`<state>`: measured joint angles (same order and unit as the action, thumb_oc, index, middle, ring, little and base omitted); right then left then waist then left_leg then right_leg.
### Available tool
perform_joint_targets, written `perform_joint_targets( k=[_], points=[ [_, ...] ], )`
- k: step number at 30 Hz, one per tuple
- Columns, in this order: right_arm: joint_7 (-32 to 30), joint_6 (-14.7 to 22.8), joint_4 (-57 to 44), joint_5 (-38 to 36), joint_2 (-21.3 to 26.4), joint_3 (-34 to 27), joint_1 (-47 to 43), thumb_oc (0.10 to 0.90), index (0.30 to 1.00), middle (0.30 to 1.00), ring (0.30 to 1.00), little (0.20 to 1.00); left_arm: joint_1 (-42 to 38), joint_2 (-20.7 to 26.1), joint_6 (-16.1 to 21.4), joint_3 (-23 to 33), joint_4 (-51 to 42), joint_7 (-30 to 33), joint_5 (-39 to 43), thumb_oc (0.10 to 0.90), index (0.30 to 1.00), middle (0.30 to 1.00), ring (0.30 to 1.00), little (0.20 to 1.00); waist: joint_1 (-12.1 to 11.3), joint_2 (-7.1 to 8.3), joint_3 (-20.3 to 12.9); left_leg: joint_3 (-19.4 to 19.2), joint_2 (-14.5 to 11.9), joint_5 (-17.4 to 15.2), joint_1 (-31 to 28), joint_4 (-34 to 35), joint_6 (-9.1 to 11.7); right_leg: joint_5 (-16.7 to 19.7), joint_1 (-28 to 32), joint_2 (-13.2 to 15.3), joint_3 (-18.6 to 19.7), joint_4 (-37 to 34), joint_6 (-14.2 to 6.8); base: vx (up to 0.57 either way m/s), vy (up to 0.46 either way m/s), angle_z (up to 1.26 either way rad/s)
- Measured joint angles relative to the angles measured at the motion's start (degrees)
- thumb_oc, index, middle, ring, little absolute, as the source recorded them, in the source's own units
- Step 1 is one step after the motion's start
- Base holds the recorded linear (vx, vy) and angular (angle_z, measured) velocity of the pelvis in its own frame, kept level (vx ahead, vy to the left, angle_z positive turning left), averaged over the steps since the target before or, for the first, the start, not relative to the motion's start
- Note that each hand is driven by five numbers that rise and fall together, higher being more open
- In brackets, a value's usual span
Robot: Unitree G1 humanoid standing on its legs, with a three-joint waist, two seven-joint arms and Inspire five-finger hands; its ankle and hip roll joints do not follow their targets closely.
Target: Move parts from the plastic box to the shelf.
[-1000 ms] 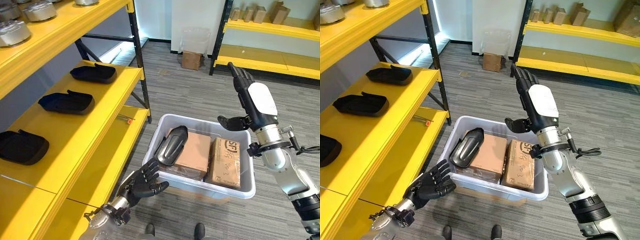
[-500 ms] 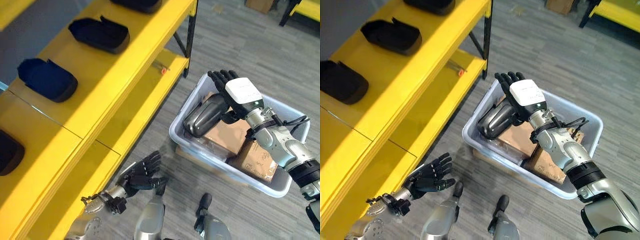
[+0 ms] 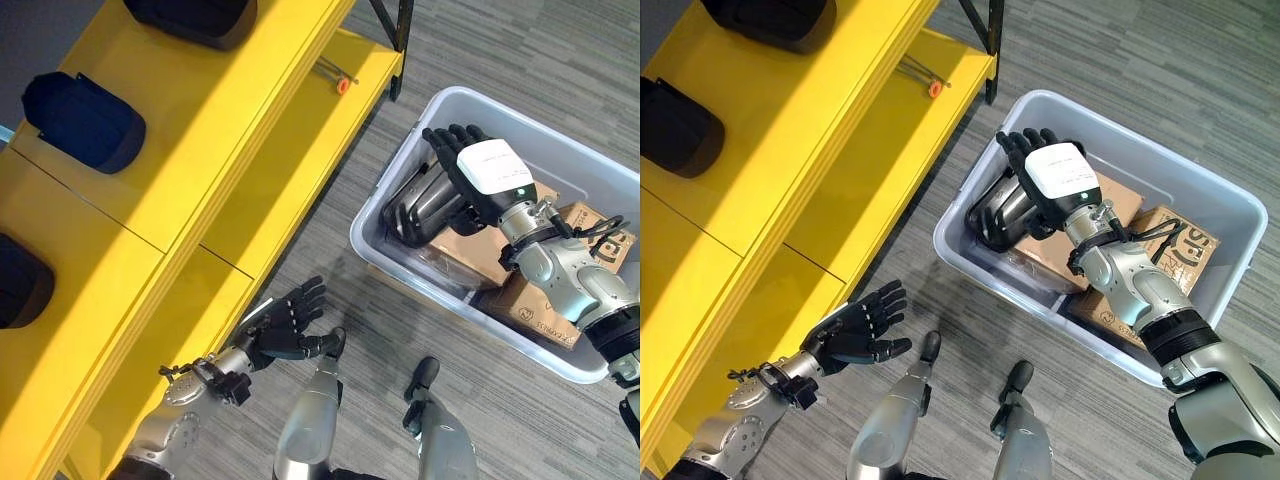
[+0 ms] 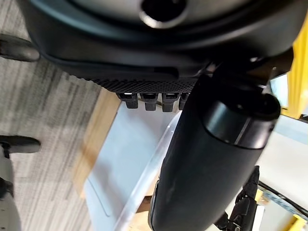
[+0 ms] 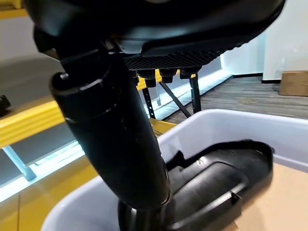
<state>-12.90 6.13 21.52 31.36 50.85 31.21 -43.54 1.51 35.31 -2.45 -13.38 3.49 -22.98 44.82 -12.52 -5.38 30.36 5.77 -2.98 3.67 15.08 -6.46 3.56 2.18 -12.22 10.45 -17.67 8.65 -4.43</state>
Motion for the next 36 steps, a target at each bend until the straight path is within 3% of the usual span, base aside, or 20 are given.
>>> perform_joint_targets(
  k=[9, 15, 23, 27, 36],
  points=[
    [-0.4, -0.2, 1.5, 0.1, 0.4, 0.4, -1.2, 0.900, 1.000, 1.000, 1.000, 1.000, -0.4, 0.0, 0.5, 0.0, 0.0, 2.8, 0.6, 0.900, 1.000, 1.000, 1.000, 1.000, 0.2, 0.03, 0.0, -0.6, 0.0, 0.0, 1.9, -0.6, 0.0, -0.9, -3.1, 0.4, 0.9, 2.7, 0.2, -0.02, -0.012, -0.03],
    [-0.4, -0.3, 1.6, 0.3, 1.3, 3.1, -3.2, 0.900, 1.000, 1.000, 1.000, 1.000, 0.5, 0.0, 4.1, 0.1, 0.4, 2.7, 0.5, 0.900, 1.000, 1.000, 1.000, 1.000, 0.1, 0.06, 0.0, -0.7, 0.0, 0.1, 5.4, -1.7, 0.1, -1.3, -7.5, 0.7, 1.5, 5.3, 0.7, -0.03, 0.020, -0.02],
    [-0.4, 0.0, 1.6, 2.7, 2.4, 4.3, -4.7, 0.900, 1.000, 1.000, 1.000, 1.000, -0.9, 0.4, 5.1, 0.0, -1.2, 2.7, 2.2, 0.900, 1.000, 1.000, 1.000, 1.000, 0.4, 0.37, 0.2, -0.1, 0.0, 0.2, 11.3, -4.5, 0.2, -2.3, -13.6, 1.1, 1.4, 9.3, 1.3, -0.04, -0.018, 0.03],
    [-1.1, 0.2, 5.8, 3.5, 2.4, 8.5, -10.7, 0.900, 1.000, 1.000, 1.000, 1.000, -0.6, 0.7, 6.3, -0.8, -1.2, 4.3, 2.1, 0.900, 1.000, 1.000, 1.000, 1.000, -0.3, 0.46, 0.3, 1.0, 0.0, 0.4, 15.2, -6.4, 0.5, -3.7, -18.0, 1.4, 1.1, 13.5, 2.3, -0.01, -0.057, 0.09],
    [-1.7, 0.0, 6.3, 3.5, 2.3, 9.1, -11.1, 0.900, 1.000, 1.000, 1.000, 1.000, -0.2, 2.1, 6.7, -0.4, -1.6, 4.9, 2.2, 0.900, 1.000, 1.000, 1.000, 1.000, -0.5, 0.61, 0.3, 1.7, 0.3, 0.3, 18.1, -8.4, 0.6, -5.6, -21.3, 2.2, 1.0, 17.6, 2.6, 0.00, -0.015, 0.06]
  ],
)
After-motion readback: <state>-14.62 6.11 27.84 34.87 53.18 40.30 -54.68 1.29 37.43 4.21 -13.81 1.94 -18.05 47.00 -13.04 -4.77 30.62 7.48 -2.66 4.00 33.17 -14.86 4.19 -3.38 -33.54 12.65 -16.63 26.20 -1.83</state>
